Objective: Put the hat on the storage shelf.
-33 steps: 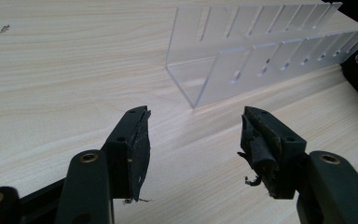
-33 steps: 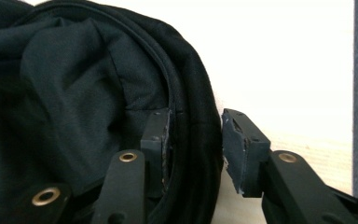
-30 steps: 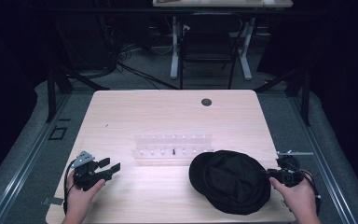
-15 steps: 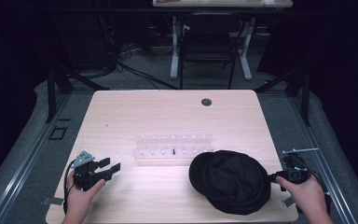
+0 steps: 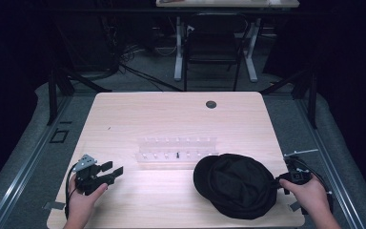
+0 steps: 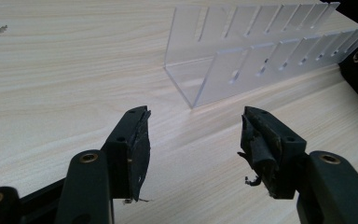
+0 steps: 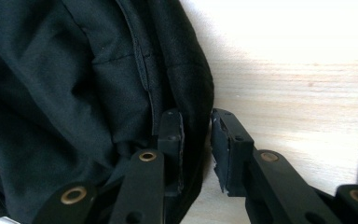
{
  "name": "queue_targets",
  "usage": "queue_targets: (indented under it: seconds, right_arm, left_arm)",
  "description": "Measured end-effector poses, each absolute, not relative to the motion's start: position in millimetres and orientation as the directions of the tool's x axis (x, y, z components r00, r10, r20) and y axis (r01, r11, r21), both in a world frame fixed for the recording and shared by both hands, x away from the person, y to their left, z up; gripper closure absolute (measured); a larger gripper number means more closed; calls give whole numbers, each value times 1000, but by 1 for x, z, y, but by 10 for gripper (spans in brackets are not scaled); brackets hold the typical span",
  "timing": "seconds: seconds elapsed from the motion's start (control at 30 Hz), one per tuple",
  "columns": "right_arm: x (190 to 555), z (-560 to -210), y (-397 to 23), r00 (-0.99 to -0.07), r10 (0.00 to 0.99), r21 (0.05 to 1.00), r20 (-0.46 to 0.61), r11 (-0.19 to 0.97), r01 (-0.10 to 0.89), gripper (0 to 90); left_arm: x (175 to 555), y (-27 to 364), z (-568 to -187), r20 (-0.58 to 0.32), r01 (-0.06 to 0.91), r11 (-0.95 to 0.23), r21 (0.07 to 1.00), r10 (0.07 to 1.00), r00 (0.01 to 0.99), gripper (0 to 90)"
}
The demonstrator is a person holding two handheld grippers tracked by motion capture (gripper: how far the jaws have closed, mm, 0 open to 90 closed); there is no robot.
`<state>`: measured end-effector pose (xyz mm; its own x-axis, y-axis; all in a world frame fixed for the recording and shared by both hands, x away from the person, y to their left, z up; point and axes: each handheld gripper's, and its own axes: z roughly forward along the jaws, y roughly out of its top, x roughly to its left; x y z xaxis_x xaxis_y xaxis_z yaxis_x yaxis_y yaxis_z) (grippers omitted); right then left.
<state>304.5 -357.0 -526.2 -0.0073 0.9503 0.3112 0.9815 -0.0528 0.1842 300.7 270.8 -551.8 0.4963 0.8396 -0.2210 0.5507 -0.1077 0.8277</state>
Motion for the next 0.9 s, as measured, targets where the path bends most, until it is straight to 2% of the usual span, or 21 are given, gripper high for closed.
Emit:
queue_targets:
  seconds: [0.17, 0.23, 0.27, 0.47, 0.53, 0.6, 0.9]
  right_arm:
    - [309, -532, -357, -6, 949, 153, 317, -45, 987, 737]
    - [310, -533, -355, 30, 949, 142, 313, -78, 987, 750]
    - [311, -534, -358, 9, 937, 137, 350, -61, 989, 758]
    - [313, -537, -359, 10, 927, 96, 374, -50, 994, 764]
    - [312, -540, -358, 31, 913, 107, 406, -81, 991, 785]
    - [313, -538, -360, 11, 915, 85, 403, -50, 995, 803]
    - [312, -538, -360, 14, 905, 85, 424, -56, 995, 869]
  left_arm:
    - [301, 271, -552, -221, 553, -111, 826, 839, 498, 422]
    - [301, 271, -552, -220, 552, -111, 826, 838, 498, 422]
    - [301, 271, -552, -221, 552, -110, 826, 838, 498, 422]
    - [301, 271, -552, -220, 552, -111, 826, 839, 498, 422]
    - [301, 270, -552, -220, 552, -111, 826, 839, 498, 422]
    - [301, 270, -552, -220, 550, -107, 828, 840, 495, 422]
    - [301, 271, -551, -221, 554, -108, 826, 842, 493, 422]
